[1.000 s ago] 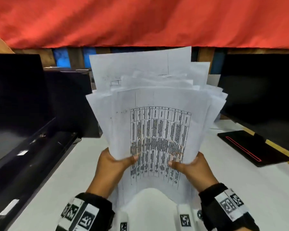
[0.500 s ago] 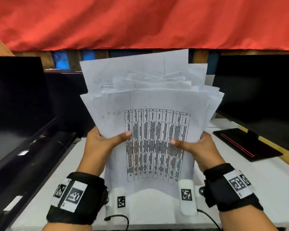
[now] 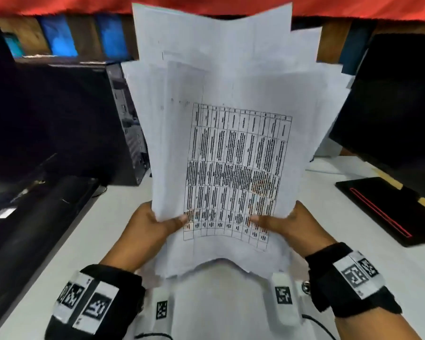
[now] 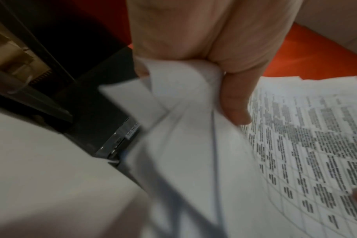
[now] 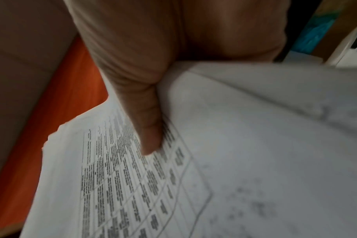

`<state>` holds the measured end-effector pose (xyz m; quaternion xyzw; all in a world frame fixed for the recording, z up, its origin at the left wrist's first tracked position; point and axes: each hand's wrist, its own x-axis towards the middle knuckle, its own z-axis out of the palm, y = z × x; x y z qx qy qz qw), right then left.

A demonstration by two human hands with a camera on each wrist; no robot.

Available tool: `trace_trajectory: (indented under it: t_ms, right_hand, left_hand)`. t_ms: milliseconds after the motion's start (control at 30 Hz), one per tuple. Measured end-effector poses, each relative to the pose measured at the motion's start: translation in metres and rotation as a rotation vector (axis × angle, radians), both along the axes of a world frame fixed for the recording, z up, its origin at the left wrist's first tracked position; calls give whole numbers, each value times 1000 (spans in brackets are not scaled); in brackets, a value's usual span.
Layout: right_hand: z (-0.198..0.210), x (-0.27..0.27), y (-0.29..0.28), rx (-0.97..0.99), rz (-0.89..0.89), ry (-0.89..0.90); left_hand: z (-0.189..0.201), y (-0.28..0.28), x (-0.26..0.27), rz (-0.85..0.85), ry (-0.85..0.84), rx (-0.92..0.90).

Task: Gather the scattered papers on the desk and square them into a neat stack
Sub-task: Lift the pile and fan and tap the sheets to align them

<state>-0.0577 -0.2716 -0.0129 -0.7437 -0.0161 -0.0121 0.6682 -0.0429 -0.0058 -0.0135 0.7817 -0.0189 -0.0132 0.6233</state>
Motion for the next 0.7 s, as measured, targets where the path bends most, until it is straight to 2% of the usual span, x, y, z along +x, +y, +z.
trace_trajectory:
  t_ms: [133, 267, 400, 467, 533, 600, 700]
  right_hand:
    - [34, 24, -18, 157, 88, 37]
    - [51, 28, -32, 286, 252, 249]
    - [79, 24, -29, 351, 174, 270]
    - [98, 24, -30, 379, 128, 267]
    - [113, 26, -33, 373, 51, 262]
    - [121, 28, -34, 285, 17, 218]
    - [125, 33, -32, 173, -62, 170]
  left_hand:
    - [43, 2, 30, -43, 41, -102]
    - [81, -2, 45, -111, 136, -222]
    - [109, 7, 50, -180, 221, -357]
    - [117, 18, 45, -255, 360, -403]
    - [122, 22, 35, -383, 525, -364]
    - [124, 17, 26, -477, 588, -256]
    - [112, 6, 28, -293, 396, -84]
